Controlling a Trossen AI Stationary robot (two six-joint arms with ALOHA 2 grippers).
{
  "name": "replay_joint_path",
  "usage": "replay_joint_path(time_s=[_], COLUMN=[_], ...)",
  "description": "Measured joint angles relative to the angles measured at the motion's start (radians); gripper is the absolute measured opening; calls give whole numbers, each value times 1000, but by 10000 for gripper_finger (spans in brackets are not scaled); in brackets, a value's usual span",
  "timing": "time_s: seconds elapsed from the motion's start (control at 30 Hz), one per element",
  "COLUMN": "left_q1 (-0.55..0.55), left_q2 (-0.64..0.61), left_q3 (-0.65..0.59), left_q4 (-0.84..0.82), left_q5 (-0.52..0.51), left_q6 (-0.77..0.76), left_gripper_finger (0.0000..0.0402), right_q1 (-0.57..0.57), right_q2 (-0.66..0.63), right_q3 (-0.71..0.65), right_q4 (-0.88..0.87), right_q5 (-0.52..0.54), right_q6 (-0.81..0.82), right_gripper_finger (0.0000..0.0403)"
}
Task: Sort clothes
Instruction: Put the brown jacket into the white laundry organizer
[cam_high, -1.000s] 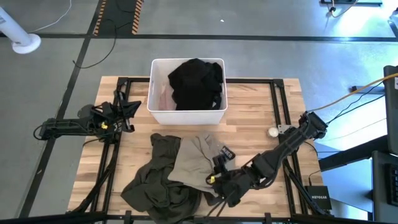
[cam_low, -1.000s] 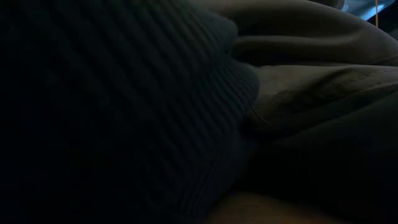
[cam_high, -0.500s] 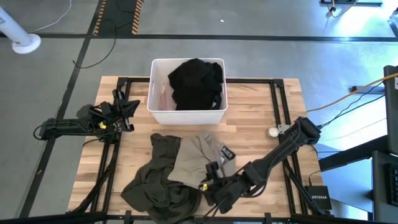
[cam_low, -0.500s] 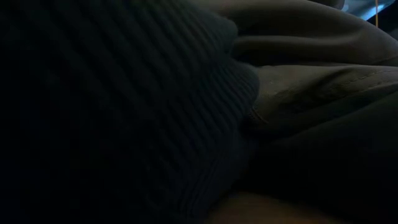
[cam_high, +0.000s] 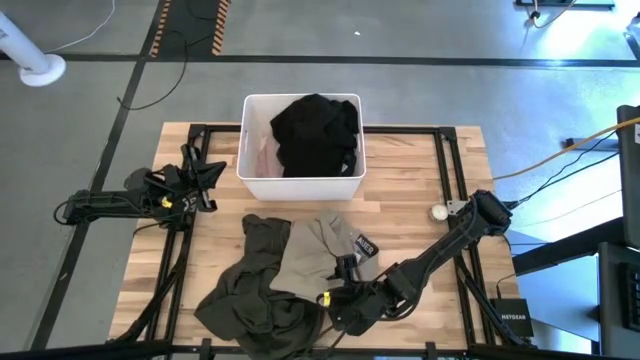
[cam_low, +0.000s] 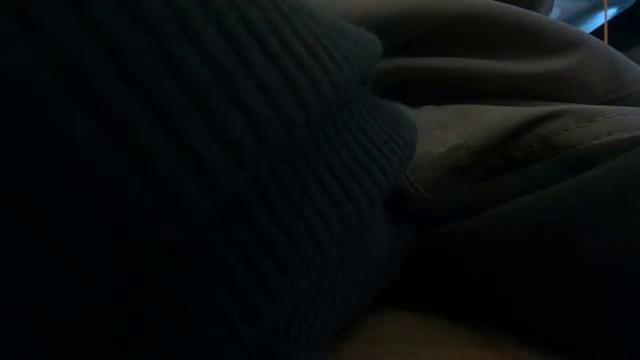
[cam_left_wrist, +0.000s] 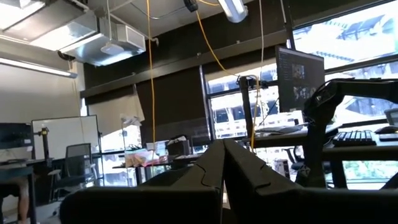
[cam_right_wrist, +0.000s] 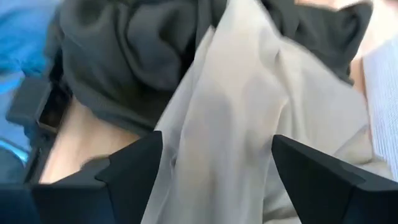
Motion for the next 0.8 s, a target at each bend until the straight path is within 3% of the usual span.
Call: replay_joint_path(time_s=[0.33,0.57,0.8], left_q1=[0,0,0], left_q2=[0,0,0], left_q3=[0,0,0], left_q4=[1,1,0], left_q5=[0,0,0], left_q6=[29,33,21], left_gripper_finger=[0,0,0], right_q1=[-16,-38,-51], right_q2=[2,69,120], right_q3=[-93,-102,-101], right_q4=[150,180,148], right_q5=[-32,-58,9], right_q6=[31,20,19], right_gripper_finger=[321,321,321])
